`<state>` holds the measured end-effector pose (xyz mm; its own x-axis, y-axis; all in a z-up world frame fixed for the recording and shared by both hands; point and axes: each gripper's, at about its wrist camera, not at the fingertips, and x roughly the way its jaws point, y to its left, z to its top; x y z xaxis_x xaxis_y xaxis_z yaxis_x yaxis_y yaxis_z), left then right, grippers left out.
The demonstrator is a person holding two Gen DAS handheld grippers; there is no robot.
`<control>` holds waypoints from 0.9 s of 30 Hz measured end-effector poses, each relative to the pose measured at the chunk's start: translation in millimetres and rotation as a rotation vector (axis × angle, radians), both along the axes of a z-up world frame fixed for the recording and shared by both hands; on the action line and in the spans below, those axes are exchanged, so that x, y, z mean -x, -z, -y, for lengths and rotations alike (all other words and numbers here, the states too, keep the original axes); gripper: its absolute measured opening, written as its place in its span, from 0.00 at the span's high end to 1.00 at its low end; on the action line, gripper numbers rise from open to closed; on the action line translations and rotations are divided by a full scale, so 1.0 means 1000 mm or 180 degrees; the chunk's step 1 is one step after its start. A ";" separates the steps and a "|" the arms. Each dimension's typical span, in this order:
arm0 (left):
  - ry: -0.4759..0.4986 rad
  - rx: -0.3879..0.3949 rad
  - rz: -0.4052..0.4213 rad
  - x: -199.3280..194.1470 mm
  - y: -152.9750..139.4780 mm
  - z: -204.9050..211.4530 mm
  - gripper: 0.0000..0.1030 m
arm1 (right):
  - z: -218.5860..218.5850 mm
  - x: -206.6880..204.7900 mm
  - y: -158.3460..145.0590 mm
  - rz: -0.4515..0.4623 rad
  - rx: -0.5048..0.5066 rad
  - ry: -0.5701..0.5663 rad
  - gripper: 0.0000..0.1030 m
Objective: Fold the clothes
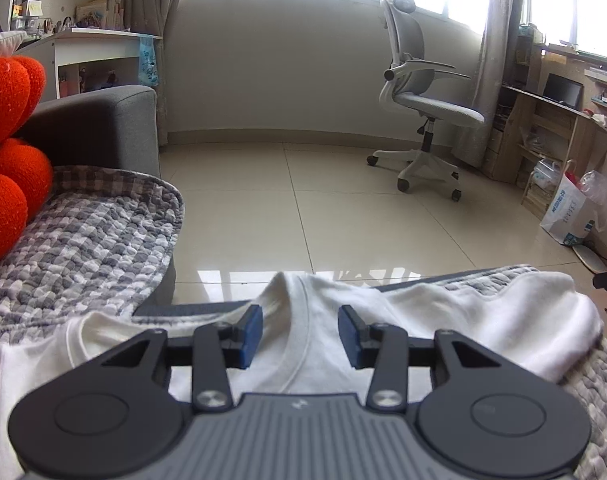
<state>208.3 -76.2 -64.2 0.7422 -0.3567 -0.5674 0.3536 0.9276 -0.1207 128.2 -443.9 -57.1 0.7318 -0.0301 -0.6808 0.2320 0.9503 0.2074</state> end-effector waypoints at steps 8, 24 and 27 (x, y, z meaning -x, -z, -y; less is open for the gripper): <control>0.0276 0.0121 -0.0010 0.048 0.013 -0.019 0.58 | -0.056 0.020 0.010 0.0082 -0.1184 -0.0500 0.58; 0.0263 0.0507 -0.0065 0.051 0.022 -0.036 0.52 | -0.104 0.014 0.019 0.0360 -0.1519 -0.0505 1.00; 0.0269 0.0502 -0.0064 0.051 0.022 -0.035 0.51 | -0.099 0.013 0.019 0.0326 -0.1443 -0.0468 1.00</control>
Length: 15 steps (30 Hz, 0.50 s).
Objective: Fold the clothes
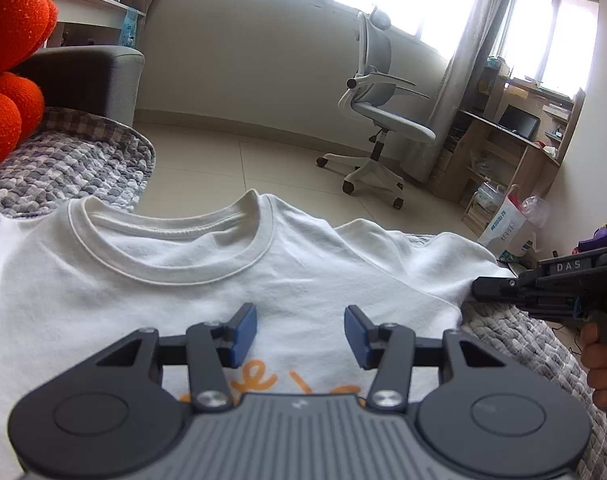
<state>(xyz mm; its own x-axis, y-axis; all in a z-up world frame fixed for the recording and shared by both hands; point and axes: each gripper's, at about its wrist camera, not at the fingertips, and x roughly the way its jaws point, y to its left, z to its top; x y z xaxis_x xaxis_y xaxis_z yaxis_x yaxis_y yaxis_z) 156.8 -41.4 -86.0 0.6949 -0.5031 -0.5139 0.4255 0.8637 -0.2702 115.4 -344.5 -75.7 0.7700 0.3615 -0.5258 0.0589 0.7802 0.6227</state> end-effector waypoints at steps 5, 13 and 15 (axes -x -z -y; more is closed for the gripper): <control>0.0009 -0.0106 -0.0008 0.007 -0.003 0.002 0.51 | -0.017 0.018 -0.005 -0.0099 0.0059 -0.0423 0.86; 0.0057 -0.0297 -0.0084 0.030 -0.009 -0.004 0.49 | -0.041 0.063 0.003 -0.0348 -0.0113 -0.0764 0.73; 0.0057 -0.0320 -0.0150 0.038 -0.012 -0.009 0.48 | -0.042 0.071 0.001 -0.0351 -0.0193 -0.0743 0.68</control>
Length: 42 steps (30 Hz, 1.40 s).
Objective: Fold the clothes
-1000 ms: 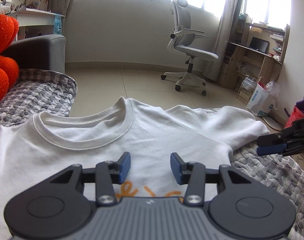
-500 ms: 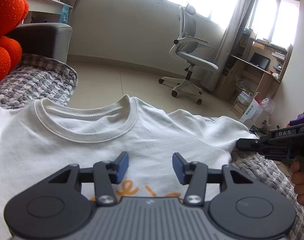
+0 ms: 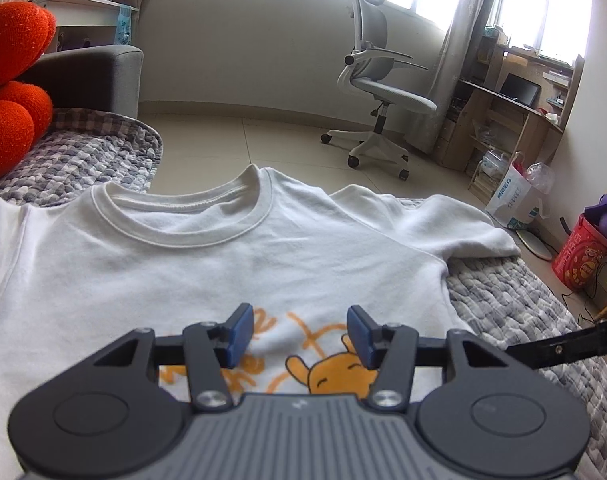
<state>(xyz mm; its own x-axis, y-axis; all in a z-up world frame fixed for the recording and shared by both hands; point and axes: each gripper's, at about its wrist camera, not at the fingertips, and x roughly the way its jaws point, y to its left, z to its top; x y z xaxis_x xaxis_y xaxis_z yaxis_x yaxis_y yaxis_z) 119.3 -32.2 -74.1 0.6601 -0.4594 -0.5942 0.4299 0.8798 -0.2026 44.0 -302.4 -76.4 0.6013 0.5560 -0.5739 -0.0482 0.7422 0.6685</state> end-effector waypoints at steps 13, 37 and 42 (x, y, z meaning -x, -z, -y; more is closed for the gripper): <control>-0.0172 -0.0262 -0.0498 0.063 -0.020 -0.059 0.48 | 0.001 0.035 -0.001 0.0018 0.0324 0.0294 0.97; -0.0365 0.0010 -0.1371 0.229 -0.005 -0.187 0.62 | -0.006 0.165 -0.006 -0.0187 0.0746 -0.0112 0.94; -0.0332 -0.0009 -0.1369 0.235 0.000 -0.183 0.94 | -0.009 0.182 -0.015 -0.0146 0.0752 -0.0110 0.94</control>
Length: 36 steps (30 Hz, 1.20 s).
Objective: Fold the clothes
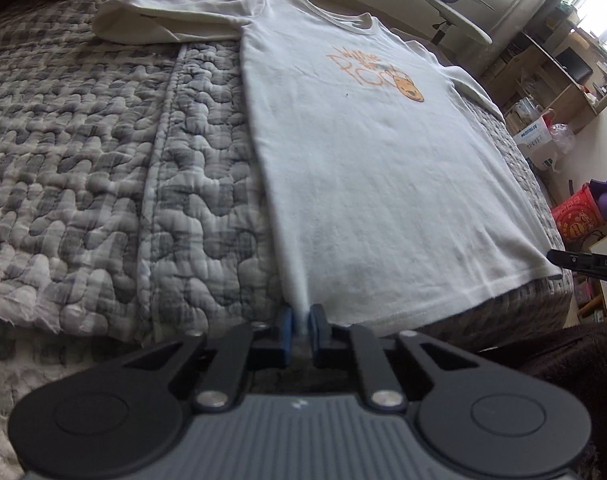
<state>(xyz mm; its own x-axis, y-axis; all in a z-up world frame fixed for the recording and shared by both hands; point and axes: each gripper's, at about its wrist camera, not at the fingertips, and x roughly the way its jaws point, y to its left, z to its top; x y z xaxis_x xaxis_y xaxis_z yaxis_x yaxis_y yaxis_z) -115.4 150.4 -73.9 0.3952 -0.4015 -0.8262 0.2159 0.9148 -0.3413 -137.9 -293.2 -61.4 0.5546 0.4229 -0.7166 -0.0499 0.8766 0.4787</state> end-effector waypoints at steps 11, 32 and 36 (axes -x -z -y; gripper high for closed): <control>0.0143 0.0020 0.0086 -0.004 0.001 -0.011 0.89 | -0.003 0.002 0.006 -0.0097 0.0185 0.0015 0.86; -0.1367 -0.0003 0.0668 -0.176 0.007 -0.114 0.44 | -0.065 -0.164 -0.015 0.0504 0.0249 -0.0235 0.63; -0.1467 -0.0184 0.0877 -0.210 0.007 -0.116 0.44 | -0.099 -0.208 -0.011 0.0523 0.0192 -0.0461 0.63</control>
<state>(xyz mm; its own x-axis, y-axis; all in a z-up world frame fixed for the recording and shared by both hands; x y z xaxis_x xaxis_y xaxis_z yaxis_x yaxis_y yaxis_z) 94.8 266.2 -81.2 0.7250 -0.0924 -0.6826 -0.1377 0.9515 -0.2751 70.1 -194.1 -50.4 0.6025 0.4658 -0.6481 -0.2504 0.8813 0.4007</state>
